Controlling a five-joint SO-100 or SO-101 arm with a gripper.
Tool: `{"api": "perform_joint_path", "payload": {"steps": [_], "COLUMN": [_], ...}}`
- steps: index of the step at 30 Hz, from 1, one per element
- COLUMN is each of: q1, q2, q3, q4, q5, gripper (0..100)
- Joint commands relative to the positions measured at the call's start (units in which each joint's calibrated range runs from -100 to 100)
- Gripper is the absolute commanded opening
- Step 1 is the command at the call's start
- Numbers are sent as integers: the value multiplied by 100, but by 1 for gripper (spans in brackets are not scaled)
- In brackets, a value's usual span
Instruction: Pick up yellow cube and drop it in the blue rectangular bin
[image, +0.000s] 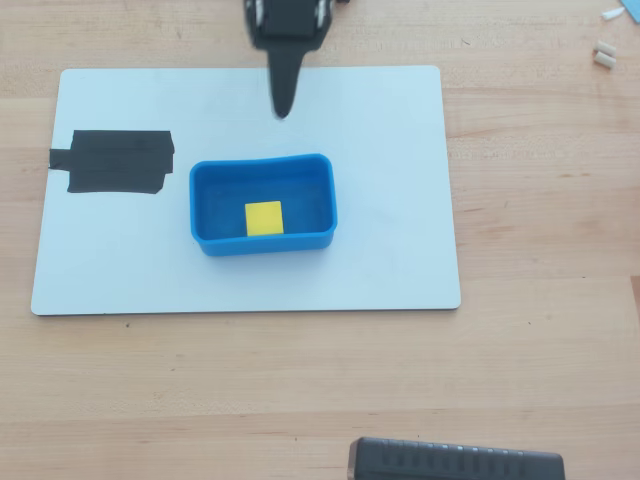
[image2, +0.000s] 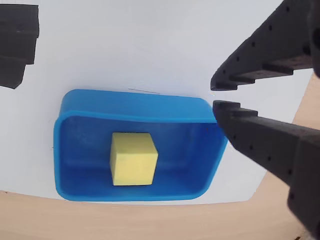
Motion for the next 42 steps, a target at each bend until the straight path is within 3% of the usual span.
{"api": "perform_joint_path", "payload": {"steps": [1,12,16,42], "q1": [-291,-351,-403,-445], "q2": [-1080,-3049,-4378,-4378], "q3": [617,2835,3372,3381], "q4": [83,-8,429,446], "q5": [-44,-59,-68,-78], "gripper": [0,0,0,0]}}
